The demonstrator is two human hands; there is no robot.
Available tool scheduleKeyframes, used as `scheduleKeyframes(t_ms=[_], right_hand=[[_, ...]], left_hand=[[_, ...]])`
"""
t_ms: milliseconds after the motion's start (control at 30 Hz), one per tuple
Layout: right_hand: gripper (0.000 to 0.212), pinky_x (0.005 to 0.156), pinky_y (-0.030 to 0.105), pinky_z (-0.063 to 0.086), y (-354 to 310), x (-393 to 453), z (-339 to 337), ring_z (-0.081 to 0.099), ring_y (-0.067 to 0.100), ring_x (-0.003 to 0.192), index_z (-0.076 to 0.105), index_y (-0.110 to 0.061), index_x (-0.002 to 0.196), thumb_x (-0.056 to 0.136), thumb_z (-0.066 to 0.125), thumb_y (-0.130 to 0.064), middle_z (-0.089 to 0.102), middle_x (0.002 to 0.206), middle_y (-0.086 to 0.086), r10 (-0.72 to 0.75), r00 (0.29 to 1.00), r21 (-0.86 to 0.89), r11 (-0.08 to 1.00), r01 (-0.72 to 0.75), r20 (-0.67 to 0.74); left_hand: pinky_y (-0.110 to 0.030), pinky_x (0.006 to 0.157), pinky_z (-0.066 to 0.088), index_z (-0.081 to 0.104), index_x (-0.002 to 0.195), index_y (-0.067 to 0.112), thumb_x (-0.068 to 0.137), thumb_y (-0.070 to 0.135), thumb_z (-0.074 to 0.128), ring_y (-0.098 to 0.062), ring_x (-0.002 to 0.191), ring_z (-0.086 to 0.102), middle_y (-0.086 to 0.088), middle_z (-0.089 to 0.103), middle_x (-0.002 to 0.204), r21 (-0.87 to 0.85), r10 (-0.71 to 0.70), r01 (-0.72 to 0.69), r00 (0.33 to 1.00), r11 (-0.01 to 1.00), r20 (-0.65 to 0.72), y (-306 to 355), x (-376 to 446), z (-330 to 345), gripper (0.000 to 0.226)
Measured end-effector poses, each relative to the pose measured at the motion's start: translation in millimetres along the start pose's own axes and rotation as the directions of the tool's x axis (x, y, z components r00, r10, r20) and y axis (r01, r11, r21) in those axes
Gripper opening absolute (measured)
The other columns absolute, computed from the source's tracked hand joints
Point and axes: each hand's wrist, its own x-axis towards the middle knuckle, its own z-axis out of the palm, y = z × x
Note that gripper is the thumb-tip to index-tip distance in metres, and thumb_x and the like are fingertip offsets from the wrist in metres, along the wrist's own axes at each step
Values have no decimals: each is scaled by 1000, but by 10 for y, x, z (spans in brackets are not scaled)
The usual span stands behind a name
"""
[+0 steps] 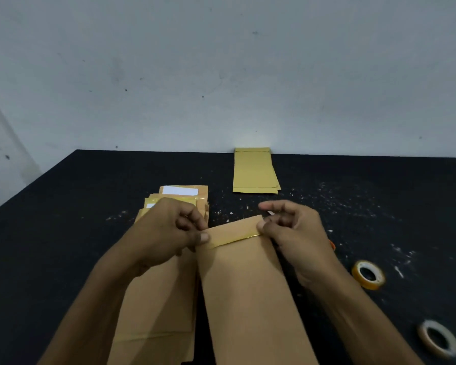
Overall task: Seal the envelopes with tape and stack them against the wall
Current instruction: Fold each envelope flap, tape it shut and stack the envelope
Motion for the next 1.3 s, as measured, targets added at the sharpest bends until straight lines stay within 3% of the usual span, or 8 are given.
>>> scheduleKeyframes(t_ms=[133,333,500,633,700,833,1000,1300], right_hand=[[33,78,29,50,77,-109,-321,66,11,79,71,-30,102,87,70,-1,70,78,4,-43,998,-217,976,31,-51],[30,65,12,47,331,-143,-459,60,5,72,72,-30,98,86,68,-3,64,71,-7,-154,988,-612,784,104,-30],[19,70,31,51,384,-173,-392,58,8,86,71,-31,99,92,59,-19,60,93,-14,-220,974,-839,518,169,61],[20,70,30,47,363,-185,-385,53,11,91,71,-33,104,98,54,-25,50,102,-9,-210,974,-869,462,176,86],[21,71,32,50,372,-196,-382,54,11,91,70,-32,105,98,52,-25,50,103,-9,-208,974,-872,456,176,88],[22,75,36,52,407,-223,-365,54,12,92,69,-30,106,98,50,-24,52,104,-9,-210,975,-870,465,166,73],[21,76,36,52,437,-217,-364,55,12,94,68,-30,107,98,49,-25,53,106,-9,-211,975,-858,485,169,72],[22,78,36,53,463,-216,-401,56,12,97,68,-31,109,96,51,-24,56,109,-9,-231,969,-824,529,201,88]], left_hand=[[-16,54,45,73,83,16,83,7,77,-3,57,61,-2,71,64,-12,39,-38,999,999,32,54,48,347,10],[-13,57,44,71,78,27,81,14,80,-2,65,61,7,67,69,188,79,-68,996,980,-51,-2,165,785,16],[-37,80,56,78,91,24,79,20,81,-9,84,62,8,67,84,304,90,-50,989,951,-118,-54,203,886,13],[-10,62,49,75,82,19,86,18,75,0,70,61,11,66,72,244,141,-86,966,966,-217,67,258,833,4],[-9,53,42,70,78,18,91,26,71,0,65,60,9,65,70,154,118,-75,951,985,-287,168,337,807,15],[-34,70,52,59,80,6,92,48,64,-21,74,60,-6,64,82,104,-103,108,994,989,-45,283,652,825,44],[-32,58,49,60,90,8,94,33,65,-23,85,55,-10,58,100,179,-308,281,940,943,149,440,906,901,26],[-21,46,35,53,79,13,96,18,55,-15,57,52,0,48,55,259,-443,389,875,884,198,739,999,869,18]])
